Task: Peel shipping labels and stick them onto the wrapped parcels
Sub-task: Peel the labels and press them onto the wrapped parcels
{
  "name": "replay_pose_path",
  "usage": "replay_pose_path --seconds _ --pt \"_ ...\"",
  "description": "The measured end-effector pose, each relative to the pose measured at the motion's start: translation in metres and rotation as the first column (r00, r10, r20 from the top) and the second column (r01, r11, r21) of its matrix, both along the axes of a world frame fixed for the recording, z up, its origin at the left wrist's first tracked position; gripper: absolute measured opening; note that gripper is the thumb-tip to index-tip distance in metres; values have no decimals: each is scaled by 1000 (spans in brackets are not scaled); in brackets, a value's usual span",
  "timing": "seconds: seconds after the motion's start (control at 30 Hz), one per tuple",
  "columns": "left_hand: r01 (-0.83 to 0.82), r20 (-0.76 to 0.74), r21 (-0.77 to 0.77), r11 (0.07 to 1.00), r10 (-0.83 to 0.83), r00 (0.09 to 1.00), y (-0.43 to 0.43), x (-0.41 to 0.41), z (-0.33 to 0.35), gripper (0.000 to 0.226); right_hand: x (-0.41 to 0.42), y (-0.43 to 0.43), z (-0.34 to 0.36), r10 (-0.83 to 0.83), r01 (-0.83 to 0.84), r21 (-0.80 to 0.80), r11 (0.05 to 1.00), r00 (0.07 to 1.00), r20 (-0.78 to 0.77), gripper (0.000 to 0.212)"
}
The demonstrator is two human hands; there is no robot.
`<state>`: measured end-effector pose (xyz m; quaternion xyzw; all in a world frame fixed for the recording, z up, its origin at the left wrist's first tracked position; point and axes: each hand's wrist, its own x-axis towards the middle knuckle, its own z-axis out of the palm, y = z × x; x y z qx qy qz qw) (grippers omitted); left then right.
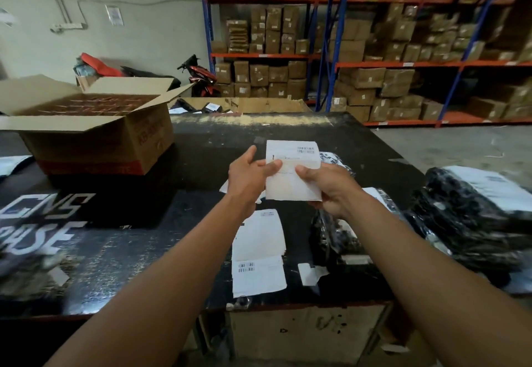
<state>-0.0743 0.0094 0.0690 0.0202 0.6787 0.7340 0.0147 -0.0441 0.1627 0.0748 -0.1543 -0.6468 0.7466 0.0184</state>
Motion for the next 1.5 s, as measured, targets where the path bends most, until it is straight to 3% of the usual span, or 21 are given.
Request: replay_pose_path --seconds 0.2,0.3,0.63,0.73,1.3,1.5 --pt "129 -2 -68 989 -129 992 46 -19 2 23 -22 64 19 -89 96 125 987 994 -65 17" --pt "164 -10 -118 979 -167 986 73 -27 -1 11 -32 99 30 -119 127 124 984 990 -72 18" --pt "140 3 -150 979 -141 990 135 -48 0 10 -69 166 43 -94 100 121 988 994 -58 22" --pt "126 7 -140 982 -127 992 143 -53 3 7 -77 173 40 -83 89 116 989 995 -57 15" --pt "149 -45 -232 961 -164 985 140 -77 17 14 -94 169 49 -112 117 66 991 991 -78 13" --pt "207 -54 -169 964 -219 974 134 -75 19 13 -96 164 47 -111 113 65 991 993 -40 17"
